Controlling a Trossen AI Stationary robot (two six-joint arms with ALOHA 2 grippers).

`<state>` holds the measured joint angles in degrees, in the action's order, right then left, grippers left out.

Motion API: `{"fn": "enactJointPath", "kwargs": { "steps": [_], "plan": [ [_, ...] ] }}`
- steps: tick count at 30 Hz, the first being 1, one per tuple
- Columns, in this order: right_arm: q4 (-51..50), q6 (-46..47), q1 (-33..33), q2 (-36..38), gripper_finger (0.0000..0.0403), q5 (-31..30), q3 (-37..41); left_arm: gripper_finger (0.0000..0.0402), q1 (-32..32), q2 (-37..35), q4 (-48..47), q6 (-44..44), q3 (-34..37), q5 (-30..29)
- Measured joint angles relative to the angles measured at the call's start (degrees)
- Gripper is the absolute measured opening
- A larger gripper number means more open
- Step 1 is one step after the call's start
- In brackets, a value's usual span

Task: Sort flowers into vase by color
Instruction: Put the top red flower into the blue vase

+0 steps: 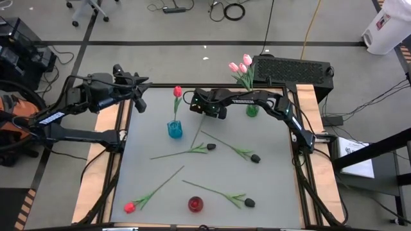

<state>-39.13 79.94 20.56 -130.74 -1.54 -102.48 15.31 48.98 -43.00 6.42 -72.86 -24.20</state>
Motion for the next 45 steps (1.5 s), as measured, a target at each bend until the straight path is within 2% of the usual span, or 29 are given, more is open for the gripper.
{"fn": "enactJointPath", "kwargs": {
  "steps": [20,33,45],
  "plan": [
    [0.38,-1.53,-0.28,0.00,0.0004,1.55,0.00,0.0109,-0.02,-1.98,-0.02,-0.04,0.00,-0.01],
    [2.59,-2.77,-0.59,0.00,0.0004,1.37,0.00,0.0109,-0.01,-2.44,-0.07,-0.04,0.00,-0.01],
    [4.30,-2.65,-1.16,0.00,0.0085,-0.18,0.00,0.0109,-0.02,-2.44,-0.21,-0.02,0.00,-0.01]
  ]
}}
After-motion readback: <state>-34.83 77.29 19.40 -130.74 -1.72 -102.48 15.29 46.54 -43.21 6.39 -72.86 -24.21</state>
